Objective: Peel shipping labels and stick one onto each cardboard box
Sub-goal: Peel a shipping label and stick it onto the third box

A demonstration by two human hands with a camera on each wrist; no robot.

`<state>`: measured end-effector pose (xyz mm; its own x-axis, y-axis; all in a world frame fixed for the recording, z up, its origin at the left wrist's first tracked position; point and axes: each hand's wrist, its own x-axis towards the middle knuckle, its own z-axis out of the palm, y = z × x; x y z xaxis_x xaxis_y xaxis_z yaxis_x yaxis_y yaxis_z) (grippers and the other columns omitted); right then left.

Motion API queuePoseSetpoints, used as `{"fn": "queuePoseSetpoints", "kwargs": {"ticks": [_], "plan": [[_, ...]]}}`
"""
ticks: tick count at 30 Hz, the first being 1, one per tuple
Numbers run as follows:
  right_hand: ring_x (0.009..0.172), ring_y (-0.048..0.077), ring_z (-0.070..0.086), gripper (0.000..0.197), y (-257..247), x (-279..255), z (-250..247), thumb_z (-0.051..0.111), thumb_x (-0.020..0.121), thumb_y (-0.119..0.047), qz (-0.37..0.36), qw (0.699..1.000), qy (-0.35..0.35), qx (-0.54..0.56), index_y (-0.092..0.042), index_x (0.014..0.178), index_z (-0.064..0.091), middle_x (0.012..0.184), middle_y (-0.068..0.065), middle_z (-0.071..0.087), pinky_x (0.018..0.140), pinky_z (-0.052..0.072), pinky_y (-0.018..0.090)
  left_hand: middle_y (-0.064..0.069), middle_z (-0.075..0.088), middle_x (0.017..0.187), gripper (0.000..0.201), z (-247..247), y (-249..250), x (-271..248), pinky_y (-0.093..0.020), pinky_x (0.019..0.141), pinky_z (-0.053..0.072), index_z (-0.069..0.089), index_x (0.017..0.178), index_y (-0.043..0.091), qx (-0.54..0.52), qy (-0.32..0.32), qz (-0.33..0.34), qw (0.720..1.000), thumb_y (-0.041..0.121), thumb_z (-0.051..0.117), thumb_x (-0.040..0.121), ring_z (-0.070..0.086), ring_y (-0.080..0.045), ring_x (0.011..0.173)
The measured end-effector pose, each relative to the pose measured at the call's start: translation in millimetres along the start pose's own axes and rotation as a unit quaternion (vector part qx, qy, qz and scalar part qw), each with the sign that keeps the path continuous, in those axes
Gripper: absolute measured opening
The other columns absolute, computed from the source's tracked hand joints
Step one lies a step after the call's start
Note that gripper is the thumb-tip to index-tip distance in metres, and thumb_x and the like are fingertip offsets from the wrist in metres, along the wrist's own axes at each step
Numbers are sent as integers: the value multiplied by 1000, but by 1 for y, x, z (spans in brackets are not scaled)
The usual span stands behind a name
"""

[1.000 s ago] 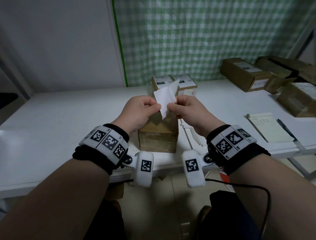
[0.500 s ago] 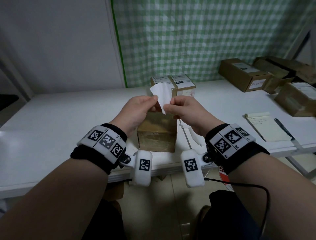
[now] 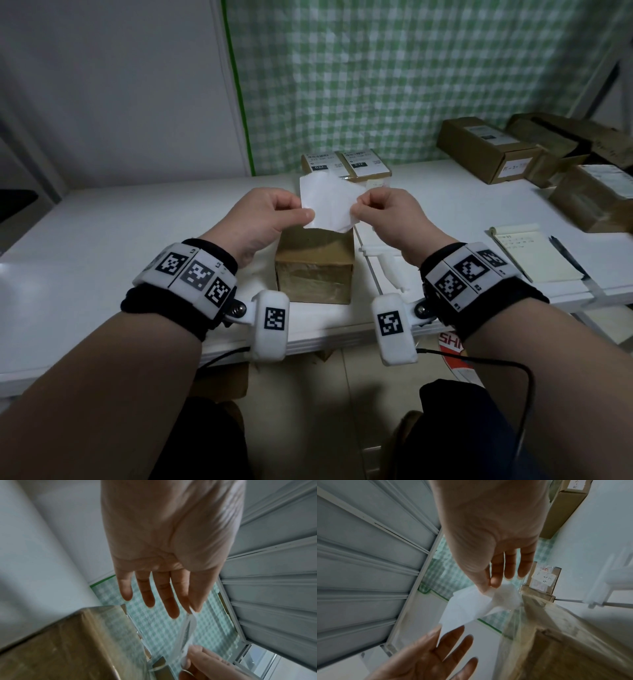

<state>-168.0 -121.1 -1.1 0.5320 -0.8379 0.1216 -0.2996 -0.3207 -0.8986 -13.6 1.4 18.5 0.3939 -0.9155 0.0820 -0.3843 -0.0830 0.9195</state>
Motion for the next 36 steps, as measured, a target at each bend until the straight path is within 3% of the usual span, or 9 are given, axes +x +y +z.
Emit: {"fn": "queuePoseSetpoints", "kwargs": {"ticks": [4,8,12,16,18,22,25,31,36], "plan": [[55,9,42,24,-4,0,4,70,79,-19,-2,999,44,31,-20,66,49,64,-6,49,51,40,22,3,67,72,14,3,4,0,-17,65,44,67,71,16,-32,46,17,998,5,70,78,59,-6,67],[54,9,46,29,-17,-3,4,63,86,-31,8,996,11,91,-15,63,58,58,-5,54,59,42,25,9,67,84,20,6,5,1,-4,60,45,68,74,23,32,94,64,993,4,72,75,61,-3,77],[57,11,46,42,-27,-5,0,54,88,-52,56,987,-40,147,-16,70,65,53,-10,55,63,41,25,7,69,97,14,6,4,4,-6,71,45,73,83,23,132,82,115,981,12,74,75,61,-7,90],[56,10,50,19,-25,-3,3,68,84,-29,52,988,-39,142,-13,74,65,61,-4,60,61,45,24,7,65,102,12,9,3,3,-25,89,42,75,88,21,240,62,184,951,16,75,77,55,-16,105],[47,6,49,10,-22,-3,5,68,82,-12,56,987,-27,147,-10,73,65,61,-1,61,54,45,20,5,63,108,13,9,-1,3,-26,92,37,76,90,21,261,63,184,946,15,73,78,51,-20,112],[49,6,50,16,-11,-5,10,66,82,-2,72,985,-4,159,-13,71,62,64,1,59,52,45,17,4,52,119,9,9,-11,1,-32,102,35,73,85,28,195,69,126,970,20,71,81,45,-18,119],[56,9,50,18,-4,-9,14,65,81,1,74,979,14,187,-15,74,59,72,2,60,56,44,19,3,52,118,5,10,-16,0,-33,100,40,66,81,33,103,115,63,986,31,66,85,50,-15,112],[66,18,49,26,9,-16,23,65,79,2,82,977,29,195,-19,74,50,88,14,59,57,43,23,-2,66,79,17,4,-33,0,-40,85,54,70,75,25,18,82,-26,996,9,70,81,60,-18,77],[68,19,49,27,20,-17,31,69,73,2,65,986,52,145,-21,70,53,65,1,52,63,42,28,3,59,69,24,8,-39,0,-28,76,49,68,73,27,49,99,0,994,3,70,78,53,-10,67]]}}
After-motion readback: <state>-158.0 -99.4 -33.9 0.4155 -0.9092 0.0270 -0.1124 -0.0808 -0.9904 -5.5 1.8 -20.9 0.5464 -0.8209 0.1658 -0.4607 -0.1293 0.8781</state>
